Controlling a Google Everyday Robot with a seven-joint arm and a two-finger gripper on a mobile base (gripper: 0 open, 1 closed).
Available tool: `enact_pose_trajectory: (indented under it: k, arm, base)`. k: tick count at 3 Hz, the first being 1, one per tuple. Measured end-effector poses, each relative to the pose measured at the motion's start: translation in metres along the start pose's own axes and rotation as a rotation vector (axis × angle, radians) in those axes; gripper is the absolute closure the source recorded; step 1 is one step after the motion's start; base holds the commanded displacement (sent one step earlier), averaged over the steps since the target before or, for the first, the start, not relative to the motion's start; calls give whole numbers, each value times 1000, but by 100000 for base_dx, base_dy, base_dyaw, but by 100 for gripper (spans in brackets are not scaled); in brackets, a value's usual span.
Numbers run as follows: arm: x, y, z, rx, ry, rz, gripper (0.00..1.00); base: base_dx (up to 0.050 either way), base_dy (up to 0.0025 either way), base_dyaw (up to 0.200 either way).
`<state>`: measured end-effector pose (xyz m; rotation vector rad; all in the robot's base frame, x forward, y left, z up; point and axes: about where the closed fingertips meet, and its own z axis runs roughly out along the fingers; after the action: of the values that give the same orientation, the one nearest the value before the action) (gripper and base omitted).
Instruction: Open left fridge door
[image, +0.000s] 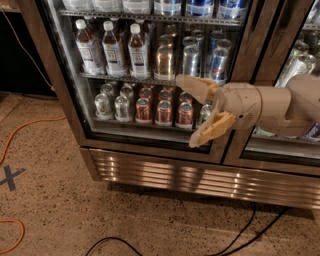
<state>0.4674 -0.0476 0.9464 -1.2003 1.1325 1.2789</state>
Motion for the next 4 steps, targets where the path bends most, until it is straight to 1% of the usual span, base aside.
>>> enact_pose_trajectory:
  k: [1,3,4]
  arm:
    - [-2,-7,3,-12,-110,0,0]
    - [-1,-7,7,-21,-110,12,0]
    - [-1,-10,11,62,24,1,0]
  base:
    - [0,0,0]
    - [0,0,0]
    - [0,0,0]
